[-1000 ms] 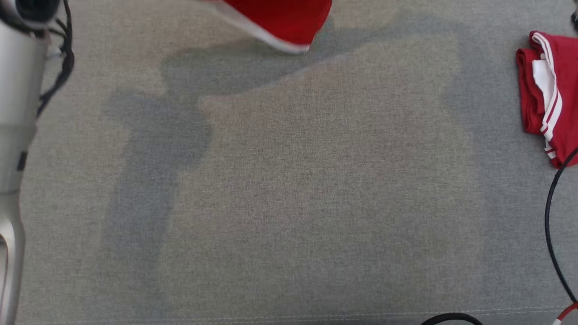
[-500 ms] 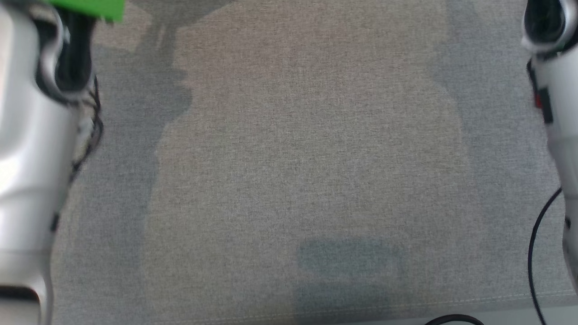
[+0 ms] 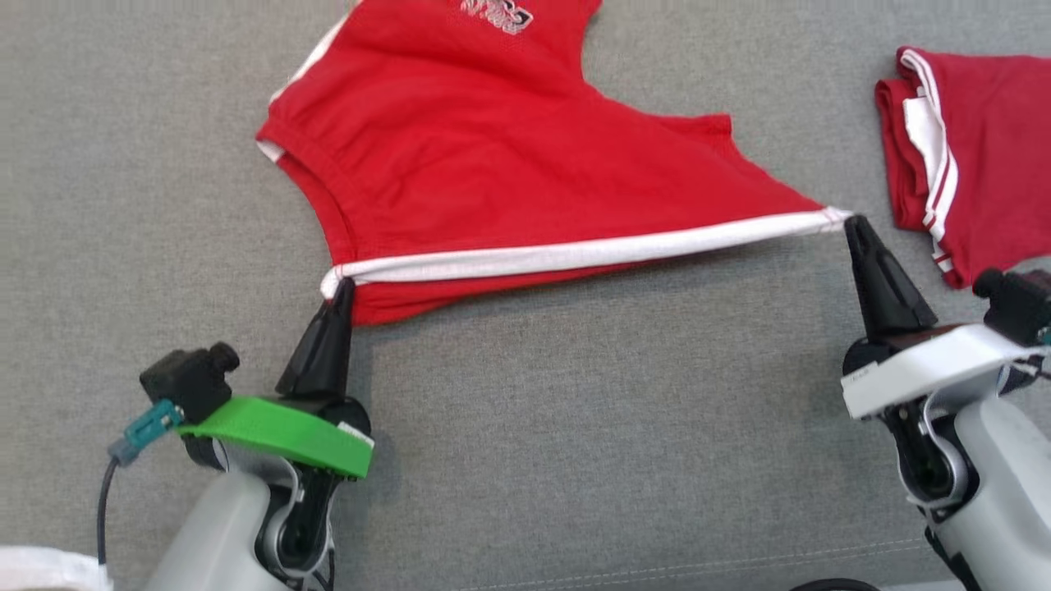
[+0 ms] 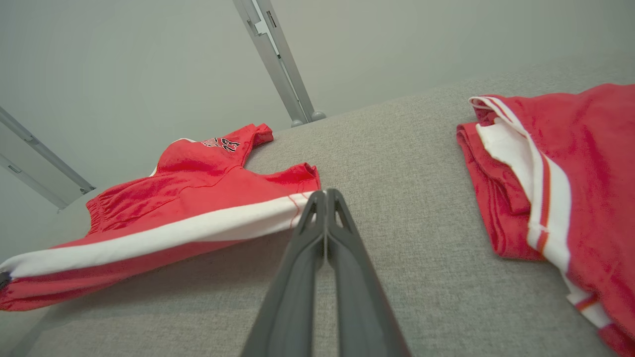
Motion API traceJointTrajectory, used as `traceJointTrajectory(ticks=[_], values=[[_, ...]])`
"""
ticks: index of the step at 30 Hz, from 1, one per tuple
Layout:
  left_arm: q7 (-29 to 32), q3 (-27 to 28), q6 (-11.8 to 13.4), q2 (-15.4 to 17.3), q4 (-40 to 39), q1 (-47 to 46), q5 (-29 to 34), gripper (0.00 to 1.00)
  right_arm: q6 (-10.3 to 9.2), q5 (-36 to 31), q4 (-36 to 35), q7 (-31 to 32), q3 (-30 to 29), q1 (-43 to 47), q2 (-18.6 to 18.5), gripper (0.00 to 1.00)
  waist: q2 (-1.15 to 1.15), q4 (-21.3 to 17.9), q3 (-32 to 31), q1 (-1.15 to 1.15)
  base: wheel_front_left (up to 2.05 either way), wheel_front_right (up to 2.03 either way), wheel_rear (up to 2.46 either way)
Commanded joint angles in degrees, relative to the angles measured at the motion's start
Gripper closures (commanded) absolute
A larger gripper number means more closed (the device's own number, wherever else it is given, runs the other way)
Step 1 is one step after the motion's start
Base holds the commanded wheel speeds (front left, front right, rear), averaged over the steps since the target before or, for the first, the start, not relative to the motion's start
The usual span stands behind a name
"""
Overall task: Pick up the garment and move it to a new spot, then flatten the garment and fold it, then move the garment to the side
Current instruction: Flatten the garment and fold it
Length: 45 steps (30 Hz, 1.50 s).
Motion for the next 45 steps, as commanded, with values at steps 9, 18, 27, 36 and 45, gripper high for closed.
traceJointTrajectory(ticks=[9, 18, 27, 36, 45], values=[[0.0, 3.7, 0.16, -1.75, -1.11, 13.35, 2.3, 1.0, -0.14, 1.48, 0.19, -0.17, 3.3, 11.57, -0.83, 1.0, 0.0, 0.46, -15.3, 0.0, 0.0, 0.0, 0.0], [-0.02, 4.88, 0.18, -1.8, -3.01, 24.42, 3.23, 1.0, -0.16, 3.33, -0.49, -0.21, 2.71, 20.14, -1.06, 1.0, 0.0, 2.79, -22.29, 0.0, 0.0, 0.0, 0.0], [-0.09, 3.92, 0.17, -2.12, -5.48, 26.12, 3.24, 1.0, -0.15, 1.77, -2.09, -0.22, 1.66, 21.94, -1.42, 1.0, 0.0, 5.31, -21.71, 0.0, 0.0, 0.0, 0.0], [-0.07, 1.81, 0.16, -4.73, -5.74, 14.76, 2.53, 1.0, -0.13, -2.33, 3.45, 1.37, 3.84, 4.87, -2.97, 1.0, 0.0, 9.96, -13.28, 0.0, 0.0, 0.0, 0.0], [0.0, -3.69, 0.16, -8.3, -0.32, 2.67, 4.63, 1.0, -0.11, -5.4, 13.63, 7.18, 10.15, -18.15, -3.31, 1.0, 0.0, 15.01, -3.59, 0.0, 0.0, 0.0, 0.0]])
